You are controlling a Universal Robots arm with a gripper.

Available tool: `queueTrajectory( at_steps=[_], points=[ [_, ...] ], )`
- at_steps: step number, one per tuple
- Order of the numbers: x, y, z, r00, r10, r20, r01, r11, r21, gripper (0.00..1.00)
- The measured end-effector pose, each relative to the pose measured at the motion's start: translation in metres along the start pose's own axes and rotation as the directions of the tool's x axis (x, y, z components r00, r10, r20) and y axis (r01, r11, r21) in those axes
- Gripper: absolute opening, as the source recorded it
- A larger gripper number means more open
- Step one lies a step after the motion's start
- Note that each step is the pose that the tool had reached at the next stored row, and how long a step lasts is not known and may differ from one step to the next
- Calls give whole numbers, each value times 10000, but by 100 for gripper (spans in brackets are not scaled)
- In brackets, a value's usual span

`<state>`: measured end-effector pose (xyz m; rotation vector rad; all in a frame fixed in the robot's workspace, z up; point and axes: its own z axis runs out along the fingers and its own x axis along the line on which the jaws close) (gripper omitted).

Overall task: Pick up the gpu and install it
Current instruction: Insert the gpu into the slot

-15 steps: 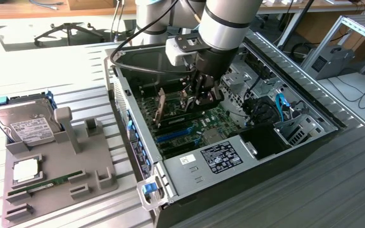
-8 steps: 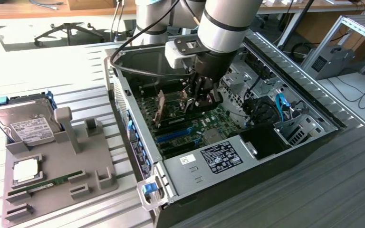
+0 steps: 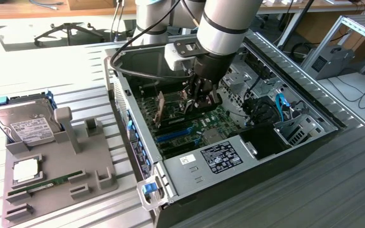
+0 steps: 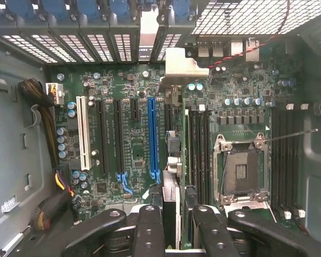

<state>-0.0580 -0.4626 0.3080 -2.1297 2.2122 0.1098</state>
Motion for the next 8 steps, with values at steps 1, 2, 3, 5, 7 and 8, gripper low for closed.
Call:
queueTrajectory(
  at_steps=[1,2,3,5,7,8],
  points=[
    [1,1,9,10000,0,-1,0,10000,0,26],
    [2,1,14,10000,0,0,0,10000,0,26],
    [2,1,19,10000,0,1,0,10000,0,26],
    [3,1,33,10000,0,1,0,10000,0,26],
    [4,1,44,10000,0,1,0,10000,0,26],
    [5,1,54,10000,0,0,0,10000,0,26]
  ],
)
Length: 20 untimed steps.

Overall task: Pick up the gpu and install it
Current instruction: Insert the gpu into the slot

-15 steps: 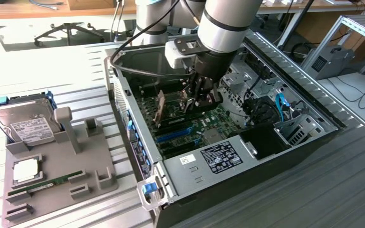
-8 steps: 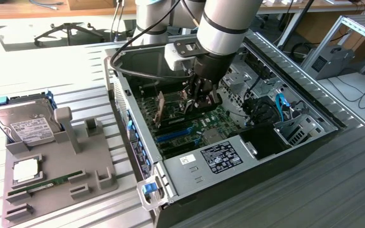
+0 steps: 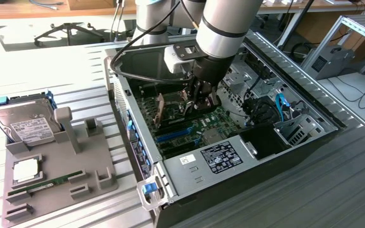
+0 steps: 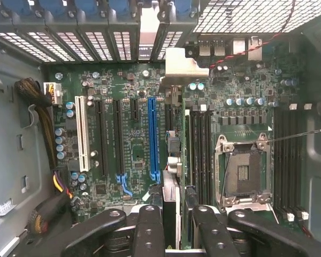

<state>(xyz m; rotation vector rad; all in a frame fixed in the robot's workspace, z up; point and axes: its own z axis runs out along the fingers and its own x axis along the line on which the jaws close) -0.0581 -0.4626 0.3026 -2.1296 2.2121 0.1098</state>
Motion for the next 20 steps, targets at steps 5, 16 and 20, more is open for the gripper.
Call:
queueTrajectory(
  at_steps=[5,16,20],
  points=[
    [4,0,44,10000,0,0,0,10000,0,26],
    [13,71,100,10000,-1,-1,1,10000,0,26],
    [15,78,111,10000,0,-1,0,10000,0,26]
  ],
)
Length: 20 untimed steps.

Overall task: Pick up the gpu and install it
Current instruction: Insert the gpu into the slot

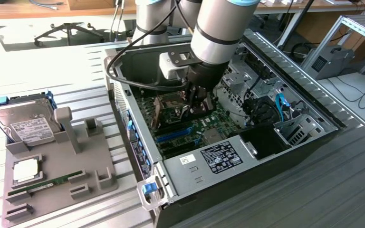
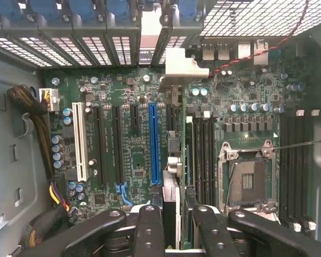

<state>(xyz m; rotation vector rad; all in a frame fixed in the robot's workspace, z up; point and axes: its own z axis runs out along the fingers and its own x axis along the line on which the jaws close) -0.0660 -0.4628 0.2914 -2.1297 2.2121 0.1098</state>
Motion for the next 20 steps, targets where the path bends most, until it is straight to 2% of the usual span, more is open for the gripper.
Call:
queueTrajectory(
  at_steps=[20],
  points=[
    [8,29,69,10000,1,0,-1,10000,0,26]
  ],
)
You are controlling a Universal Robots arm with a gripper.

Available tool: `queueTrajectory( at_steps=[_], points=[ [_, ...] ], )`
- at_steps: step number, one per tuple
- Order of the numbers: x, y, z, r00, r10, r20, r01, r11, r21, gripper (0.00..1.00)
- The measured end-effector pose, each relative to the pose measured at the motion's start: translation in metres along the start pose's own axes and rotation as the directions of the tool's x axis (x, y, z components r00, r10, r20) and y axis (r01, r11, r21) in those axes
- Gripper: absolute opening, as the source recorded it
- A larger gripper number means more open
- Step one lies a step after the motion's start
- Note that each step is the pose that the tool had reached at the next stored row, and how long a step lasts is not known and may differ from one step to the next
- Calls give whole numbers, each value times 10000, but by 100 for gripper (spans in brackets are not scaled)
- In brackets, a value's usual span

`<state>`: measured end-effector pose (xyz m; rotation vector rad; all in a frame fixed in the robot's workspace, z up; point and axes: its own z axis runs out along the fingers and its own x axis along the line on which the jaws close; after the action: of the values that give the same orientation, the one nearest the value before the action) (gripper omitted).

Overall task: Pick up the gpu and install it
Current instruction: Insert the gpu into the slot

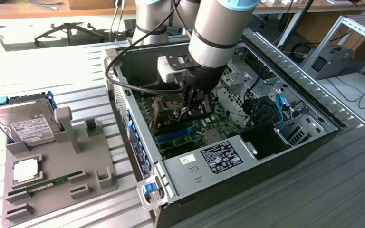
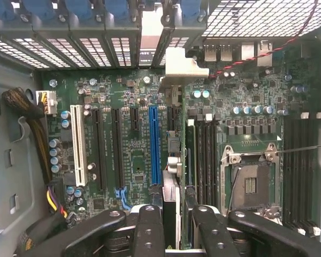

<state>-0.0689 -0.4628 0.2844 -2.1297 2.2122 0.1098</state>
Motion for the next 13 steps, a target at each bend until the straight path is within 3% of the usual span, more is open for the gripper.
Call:
queueTrajectory(
  at_steps=[13],
  points=[
    [6,110,23,10000,-1,1,1,10000,1,26]
  ],
)
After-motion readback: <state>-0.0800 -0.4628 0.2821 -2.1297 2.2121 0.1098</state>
